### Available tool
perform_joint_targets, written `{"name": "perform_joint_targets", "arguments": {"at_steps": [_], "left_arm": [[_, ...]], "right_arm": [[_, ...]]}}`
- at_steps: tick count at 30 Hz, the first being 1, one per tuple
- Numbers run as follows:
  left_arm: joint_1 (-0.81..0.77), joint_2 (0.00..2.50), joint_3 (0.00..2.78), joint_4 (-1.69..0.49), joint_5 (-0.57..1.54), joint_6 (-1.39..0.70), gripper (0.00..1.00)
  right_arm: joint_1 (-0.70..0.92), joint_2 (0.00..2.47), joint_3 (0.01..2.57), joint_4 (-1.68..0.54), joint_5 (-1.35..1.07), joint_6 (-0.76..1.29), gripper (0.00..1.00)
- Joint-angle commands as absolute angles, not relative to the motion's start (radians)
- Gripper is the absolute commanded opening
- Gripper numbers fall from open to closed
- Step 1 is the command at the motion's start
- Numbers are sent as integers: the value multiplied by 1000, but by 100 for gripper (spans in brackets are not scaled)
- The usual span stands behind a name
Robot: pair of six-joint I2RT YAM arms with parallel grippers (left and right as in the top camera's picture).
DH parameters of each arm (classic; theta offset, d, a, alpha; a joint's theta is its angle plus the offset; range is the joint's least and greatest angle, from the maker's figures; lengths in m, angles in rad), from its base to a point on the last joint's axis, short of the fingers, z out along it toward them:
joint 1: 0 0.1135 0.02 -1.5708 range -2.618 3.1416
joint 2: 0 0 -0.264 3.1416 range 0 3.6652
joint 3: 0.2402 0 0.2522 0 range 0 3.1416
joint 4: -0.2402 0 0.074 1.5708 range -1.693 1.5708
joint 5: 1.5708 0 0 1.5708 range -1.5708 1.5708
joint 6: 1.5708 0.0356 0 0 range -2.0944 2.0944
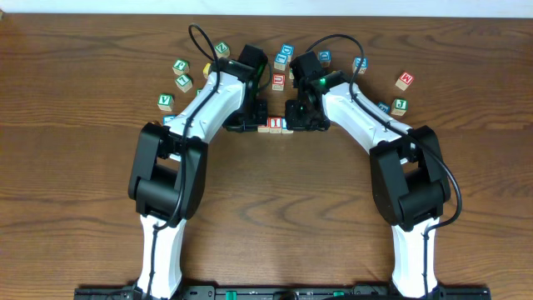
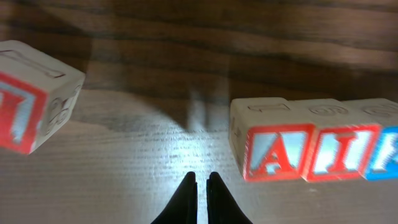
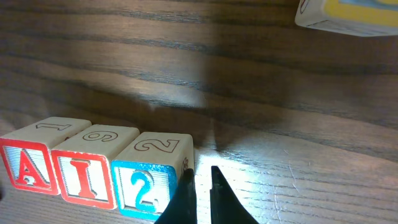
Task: Spell out AI2
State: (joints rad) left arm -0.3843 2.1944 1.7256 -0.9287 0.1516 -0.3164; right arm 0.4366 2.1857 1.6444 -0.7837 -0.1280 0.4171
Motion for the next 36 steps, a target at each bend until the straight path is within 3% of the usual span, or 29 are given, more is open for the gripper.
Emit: {"name": "perform_joint_targets", "arguments": {"at_steps": [1, 8, 36], "left_arm": [[-383, 2209, 1718, -921, 151, -310, 7], [-383, 2209, 1718, -876, 242, -232, 8], [-449, 2243, 1717, -868, 247, -214, 8]], "right_arm": [[448, 2202, 1639, -781, -134, 433, 4], [448, 2202, 1639, -781, -134, 433, 4], [438, 2202, 1639, -857, -134, 433, 1]]}}
